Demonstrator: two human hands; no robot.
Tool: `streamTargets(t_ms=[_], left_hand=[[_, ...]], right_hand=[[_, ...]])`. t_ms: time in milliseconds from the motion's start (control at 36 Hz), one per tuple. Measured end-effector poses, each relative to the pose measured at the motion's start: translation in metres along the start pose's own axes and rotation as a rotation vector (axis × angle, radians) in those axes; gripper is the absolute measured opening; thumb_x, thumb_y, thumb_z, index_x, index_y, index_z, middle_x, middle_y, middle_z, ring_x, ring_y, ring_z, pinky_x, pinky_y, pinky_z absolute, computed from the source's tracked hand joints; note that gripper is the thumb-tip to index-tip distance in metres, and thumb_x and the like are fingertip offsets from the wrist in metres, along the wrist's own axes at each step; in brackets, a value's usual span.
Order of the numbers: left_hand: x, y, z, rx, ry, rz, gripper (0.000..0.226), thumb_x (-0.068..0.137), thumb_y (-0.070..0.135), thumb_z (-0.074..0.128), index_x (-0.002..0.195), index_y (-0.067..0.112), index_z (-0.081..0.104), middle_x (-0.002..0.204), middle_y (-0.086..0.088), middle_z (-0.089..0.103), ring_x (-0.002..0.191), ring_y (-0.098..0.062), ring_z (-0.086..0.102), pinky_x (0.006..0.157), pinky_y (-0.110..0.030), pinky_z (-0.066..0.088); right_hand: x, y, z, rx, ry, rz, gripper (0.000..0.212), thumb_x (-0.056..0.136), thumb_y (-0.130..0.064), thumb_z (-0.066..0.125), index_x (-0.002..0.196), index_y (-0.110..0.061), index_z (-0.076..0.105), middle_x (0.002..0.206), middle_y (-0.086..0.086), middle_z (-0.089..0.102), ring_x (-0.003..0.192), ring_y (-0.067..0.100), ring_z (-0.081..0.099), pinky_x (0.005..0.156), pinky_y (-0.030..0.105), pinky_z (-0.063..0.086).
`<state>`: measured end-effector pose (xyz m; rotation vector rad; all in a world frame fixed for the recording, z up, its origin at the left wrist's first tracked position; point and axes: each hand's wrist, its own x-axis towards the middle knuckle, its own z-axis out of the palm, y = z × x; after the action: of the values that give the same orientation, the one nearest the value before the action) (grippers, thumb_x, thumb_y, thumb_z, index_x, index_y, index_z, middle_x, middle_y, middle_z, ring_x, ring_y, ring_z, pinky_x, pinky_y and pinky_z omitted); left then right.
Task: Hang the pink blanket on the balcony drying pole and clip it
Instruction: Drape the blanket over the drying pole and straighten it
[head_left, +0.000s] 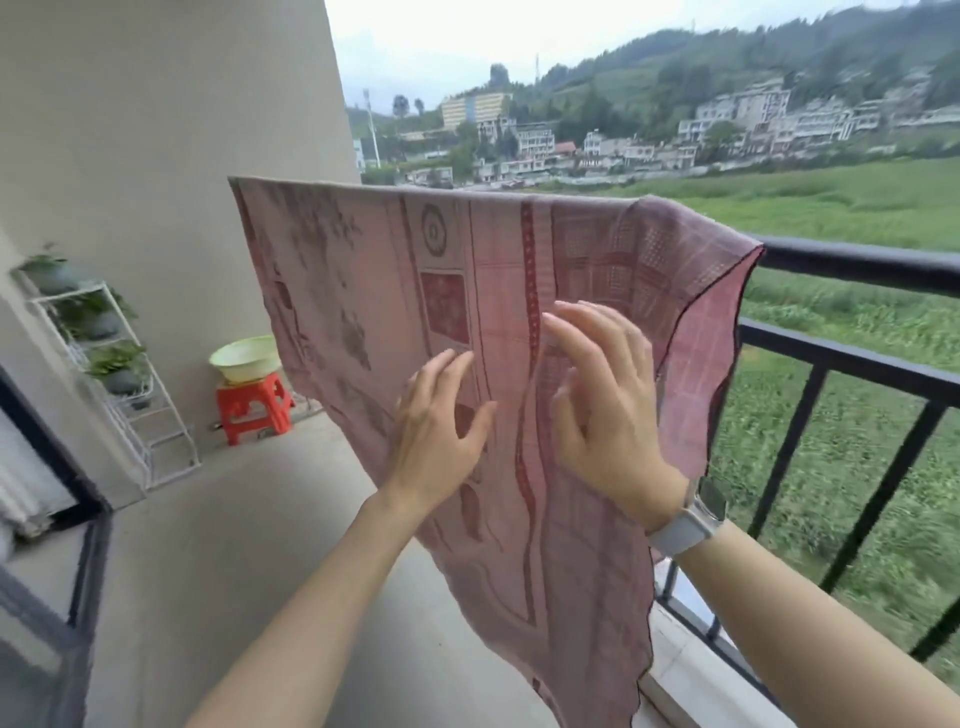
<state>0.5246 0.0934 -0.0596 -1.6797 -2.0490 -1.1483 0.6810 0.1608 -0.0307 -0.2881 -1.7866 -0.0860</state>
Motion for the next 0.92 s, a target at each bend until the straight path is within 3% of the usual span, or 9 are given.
streamTargets(t_ms=[167,278,361,444,583,722,917], left_hand=[[-0.012,-0.085,-0.041,0.212,0.005,-0.148,0.051,0.090,0.032,0.051,0.138,0.018,0.038,0.145,-0.006,0.036,0.135,-0.025,0.029,0.109,-0.040,0.023],[-0.024,-0.145,-0.063,0.248,0.017,-0.263,0.049,0.090,0.032,0.050,0.136,0.018,0.041,0.144,-0.004,0.037,0.135,-0.023,0.030,0.107,-0.040,0.027],[-0.031,-0.191,-0.077,0.237,0.020,-0.365,0.047,0.091,0.031,0.049,0.136,0.019,0.041,0.143,-0.002,0.038,0.132,-0.022,0.033,0.107,-0.040,0.028],[-0.032,-0.241,-0.086,0.209,-0.003,-0.449,0.049,0.090,0.035,0.044,0.136,0.017,0.040,0.141,-0.003,0.039,0.130,-0.024,0.036,0.107,-0.041,0.029],[-0.014,-0.338,-0.096,0.176,0.014,-0.554,0.064,0.081,0.046,0.030,0.136,0.013,0.041,0.138,-0.006,0.041,0.126,-0.027,0.039,0.106,-0.044,0.032],[0.050,-0.454,-0.108,0.197,0.014,-0.565,0.049,0.090,0.034,0.044,0.135,0.015,0.041,0.138,-0.005,0.041,0.127,-0.025,0.039,0.106,-0.041,0.032],[0.192,-0.597,-0.137,0.137,0.093,-0.589,0.041,0.093,0.022,0.048,0.133,0.012,0.043,0.136,-0.004,0.044,0.126,-0.020,0.041,0.101,-0.026,0.029]], right_hand=[[-0.017,-0.031,0.092,-0.049,-0.418,0.189,0.044,0.083,-0.014,0.038,0.124,-0.009,0.053,0.129,0.009,0.053,0.127,0.028,0.038,0.106,0.045,0.031],[-0.024,-0.042,0.148,-0.056,-0.589,0.243,0.045,0.082,-0.022,0.034,0.119,-0.010,0.057,0.123,0.008,0.058,0.122,0.031,0.045,0.102,0.049,0.037],[-0.029,-0.049,0.193,-0.049,-0.696,0.269,0.041,0.087,-0.021,0.036,0.124,-0.013,0.053,0.129,0.006,0.053,0.126,0.030,0.040,0.103,0.046,0.034],[-0.030,-0.057,0.247,-0.002,-0.756,0.276,0.037,0.090,-0.015,0.044,0.127,-0.013,0.051,0.132,0.006,0.050,0.127,0.028,0.037,0.101,0.043,0.032],[-0.022,-0.067,0.362,0.084,-0.828,0.282,0.039,0.091,-0.015,0.042,0.130,-0.014,0.047,0.136,0.004,0.047,0.128,0.025,0.035,0.104,0.041,0.030],[0.001,-0.058,0.497,0.152,-0.854,0.262,0.039,0.092,-0.015,0.040,0.131,-0.015,0.047,0.136,0.003,0.047,0.129,0.024,0.035,0.105,0.041,0.032],[0.079,-0.026,0.685,0.189,-0.848,0.274,0.039,0.093,-0.015,0.038,0.132,-0.013,0.045,0.134,0.005,0.047,0.125,0.026,0.038,0.102,0.039,0.035]])
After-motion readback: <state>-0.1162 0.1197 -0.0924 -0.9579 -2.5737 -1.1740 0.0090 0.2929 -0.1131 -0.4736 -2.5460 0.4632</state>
